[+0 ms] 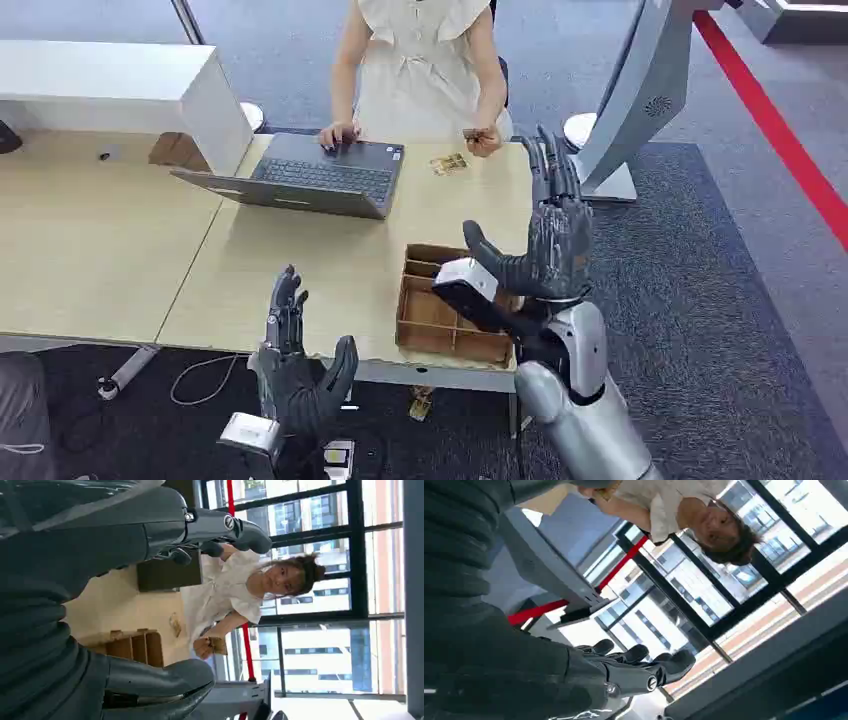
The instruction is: Pass the card to the sensor for recognition and then transmit it.
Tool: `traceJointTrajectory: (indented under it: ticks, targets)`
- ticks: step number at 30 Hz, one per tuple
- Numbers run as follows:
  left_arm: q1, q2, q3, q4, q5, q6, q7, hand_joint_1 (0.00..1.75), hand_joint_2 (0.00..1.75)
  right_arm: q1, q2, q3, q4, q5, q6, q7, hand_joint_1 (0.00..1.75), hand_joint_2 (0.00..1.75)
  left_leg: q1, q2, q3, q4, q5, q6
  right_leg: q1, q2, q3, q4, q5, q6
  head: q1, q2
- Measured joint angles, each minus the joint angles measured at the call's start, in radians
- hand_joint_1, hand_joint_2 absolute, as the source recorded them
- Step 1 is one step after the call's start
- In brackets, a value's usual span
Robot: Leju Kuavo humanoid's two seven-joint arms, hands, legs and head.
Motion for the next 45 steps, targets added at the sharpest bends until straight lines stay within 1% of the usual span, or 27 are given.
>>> traceJointTrajectory:
  ticks: [5, 6, 7, 8, 9, 10, 11, 14, 18, 25, 31, 35, 40, 41, 42, 45]
  targets:
    - [-0.003, 0.0, -0.002, 0.002, 0.003, 0.0, 0.0, 0.0, 1.75, -0.008, -0.001, 0.003, 0.005, 0.001, 0.006, 0.012, 0.0, 1.75, 0.0, 0.0, 0.0, 0.0, 0.0, 0.0, 0.0, 0.0, 0.0, 0.0, 0.0, 0.0, 0.0, 0.0]
    - [-0.018, 0.0, -0.019, 0.015, 0.024, 0.0, -0.004, 0.0, 1.75, -0.063, -0.007, 0.027, 0.04, 0.008, 0.05, 0.078, 0.0, 1.75, 0.0, 0.0, 0.0, 0.0, 0.0, 0.0, 0.0, 0.0, 0.0, 0.0, 0.0, 0.0, 0.0, 0.0]
    - [-0.048, 0.002, -0.048, 0.037, 0.058, 0.0, -0.009, 0.0, 1.75, -0.147, -0.016, 0.063, 0.113, 0.022, 0.144, 0.162, 0.0, 1.75, 0.0, 0.0, 0.0, 0.0, 0.0, 0.0, 0.0, 0.0, 0.0, 0.0, 0.0, 0.0, 0.0, 0.0]
    - [-0.068, 0.005, -0.07, 0.052, 0.074, 0.0, -0.01, 0.0, 1.75, -0.204, -0.021, 0.092, 0.174, 0.025, 0.194, 0.191, 0.0, 1.75, 0.0, 0.0, 0.0, 0.0, 0.0, 0.0, 0.0, 0.0, 0.0, 0.0, 0.0, 0.0, 0.0, 0.0]
    - [-0.1, 0.011, -0.114, 0.074, 0.127, 0.0, -0.01, 0.0, 1.75, -0.27, -0.032, 0.13, 0.258, 0.035, 0.289, 0.24, 0.0, 1.75, 0.0, 0.0, -0.001, 0.0, 0.0, 0.0, 0.0, 0.0, -0.001, 0.0, 0.0, 0.0, 0.0, 0.0]
    - [-0.12, 0.015, -0.141, 0.085, 0.153, 0.0, -0.01, 0.0, 1.75, -0.297, -0.039, 0.154, 0.296, 0.04, 0.328, 0.261, 0.0, 1.75, 0.0, 0.0, -0.001, 0.0, 0.0, 0.0, 0.0, 0.0, -0.001, 0.0, 0.0, 0.0, 0.0, 0.0]
    - [-0.131, 0.016, -0.156, 0.09, 0.168, 0.0, -0.011, 0.0, 1.75, -0.309, -0.043, 0.167, 0.315, 0.045, 0.343, 0.274, 0.0, 1.75, 0.0, 0.0, -0.001, 0.0, 0.0, 0.0, 0.0, 0.0, -0.001, 0.0, 0.0, 0.0, 0.0, 0.0]
    - [-0.164, 0.024, -0.208, 0.104, 0.211, -0.002, -0.016, 0.0, 1.75, -0.338, -0.056, 0.196, 0.372, 0.061, 0.357, 0.314, 0.0, 1.75, 0.0, 0.0, -0.001, 0.001, 0.0, 0.0, 0.0, 0.0, -0.002, 0.0, 0.0, 0.0, 0.0, 0.0]
    - [-0.196, 0.034, -0.265, 0.121, 0.236, -0.011, -0.016, 0.0, 1.75, -0.364, -0.08, 0.22, 0.427, 0.081, 0.374, 0.352, 0.0, 1.75, 0.0, 0.0, -0.001, 0.001, 0.0, 0.0, 0.0, 0.0, -0.002, 0.0, 0.0, 0.0, 0.0, 0.0]
    - [-0.224, 0.043, -0.32, 0.135, 0.24, -0.038, -0.01, 0.0, 1.75, -0.387, -0.124, 0.239, 0.494, 0.145, 0.403, 0.415, 0.0, 1.75, 0.0, -0.001, -0.001, 0.001, 0.0, 0.0, 0.0, 0.0, -0.002, 0.0, 0.0, 0.0, 0.0, 0.0]
    - [-0.239, 0.048, -0.349, 0.144, 0.24, -0.038, -0.009, 0.0, 1.75, -0.401, -0.145, 0.249, 0.529, 0.161, 0.399, 0.43, 0.0, 1.75, 0.0, 0.0, -0.001, 0.001, 0.0, 0.0, 0.0, 0.0, -0.002, 0.0, 0.0, 0.0, 0.0, 0.0]
    - [-0.244, 0.049, -0.36, 0.151, 0.239, -0.033, -0.009, 0.0, 1.75, -0.415, -0.146, 0.252, 0.565, 0.154, 0.362, 0.428, 0.0, 1.75, 0.0, 0.0, -0.001, 0.001, 0.0, 0.0, 0.0, 0.0, -0.002, 0.0, 0.0, 0.0, 0.0, 0.0]
    - [-0.246, 0.053, -0.367, 0.152, 0.237, -0.027, -0.009, 0.0, 1.75, -0.42, -0.145, 0.254, 0.587, 0.143, 0.338, 0.427, 0.0, 1.75, 0.0, 0.0, -0.002, 0.001, 0.0, 0.0, 0.0, 0.0, -0.002, 0.0, 0.0, 0.0, 0.0, 0.0]
    - [-0.245, 0.055, -0.368, 0.152, 0.236, -0.027, -0.009, 0.0, 1.75, -0.42, -0.143, 0.254, 0.592, 0.138, 0.331, 0.427, 0.75, 1.75, 0.0, 0.0, -0.002, 0.001, 0.0, 0.0, 0.0, 0.0, -0.002, 0.0, 0.0, 0.0, 0.0, 0.0]
    - [-0.246, 0.056, -0.37, 0.153, 0.235, -0.027, -0.009, 0.0, 1.75, -0.42, -0.142, 0.254, 0.597, 0.137, 0.325, 0.427, 1.75, 1.75, 0.0, 0.0, -0.002, 0.001, 0.0, 0.0, 0.0, 0.0, -0.002, 0.0, 0.0, 0.0, 0.0, 0.0]
    - [-0.245, 0.058, -0.371, 0.154, 0.234, -0.027, -0.009, 0.0, 1.75, -0.42, -0.14, 0.253, 0.608, 0.135, 0.32, 0.425, 1.75, 1.75, 0.0, 0.0, -0.002, 0.001, 0.0, 0.0, 0.0, 0.0, -0.002, 0.0, 0.0, 0.0, 0.0, 0.0]
